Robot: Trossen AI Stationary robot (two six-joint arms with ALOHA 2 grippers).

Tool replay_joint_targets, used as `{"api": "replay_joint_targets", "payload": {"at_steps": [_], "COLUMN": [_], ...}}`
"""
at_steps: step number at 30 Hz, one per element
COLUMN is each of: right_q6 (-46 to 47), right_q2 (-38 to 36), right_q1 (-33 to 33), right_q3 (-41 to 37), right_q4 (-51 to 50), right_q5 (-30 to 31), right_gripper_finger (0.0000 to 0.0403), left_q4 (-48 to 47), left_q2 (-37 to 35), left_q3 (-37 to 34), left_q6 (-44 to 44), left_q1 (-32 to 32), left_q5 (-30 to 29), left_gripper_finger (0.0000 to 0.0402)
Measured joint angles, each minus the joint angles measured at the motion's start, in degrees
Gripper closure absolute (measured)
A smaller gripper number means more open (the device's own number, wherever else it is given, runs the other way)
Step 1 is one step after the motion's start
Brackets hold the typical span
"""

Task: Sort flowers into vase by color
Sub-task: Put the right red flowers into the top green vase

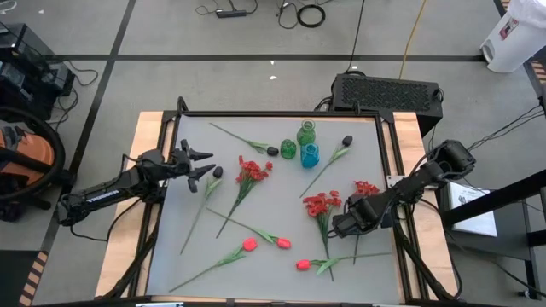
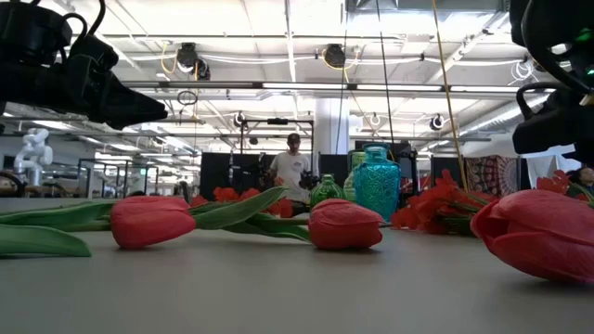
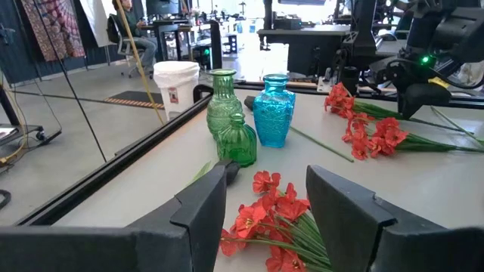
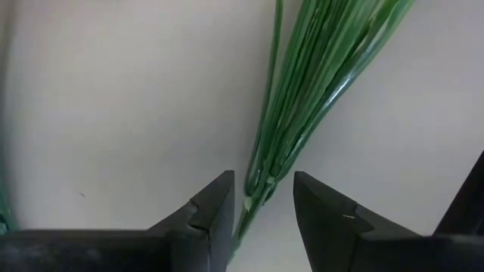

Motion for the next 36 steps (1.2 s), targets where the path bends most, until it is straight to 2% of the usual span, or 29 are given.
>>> {"api": "replay_joint_targets", "payload": {"at_steps": [17,23,30,36], "right_q6": [5.3,4.2,3.7,3.2], "right_q2": [0.0,0.0,0.0,0.0], "right_q1": [0.0,0.0,0.0,0.0], "right_q3": [0.0,-0.3,-2.0,-2.9], "right_q4": [0.9,-2.4,5.0,4.7], "right_q5": [-2.1,-0.7,-1.0,-1.0], "right_gripper_finger": [0.0275,0.0275,0.0275,0.0275], "left_q4": [0.0,0.0,0.0,0.0], "left_q2": [0.0,0.0,0.0,0.0], "left_q3": [0.0,0.0,0.0,0.0], "left_q6": [0.0,0.0,0.0,0.0], "left_q1": [0.0,0.0,0.0,0.0], "left_q5": [0.0,0.0,0.0,0.0], "left_gripper_finger": [0.021,0.021,0.021,0.021]}}
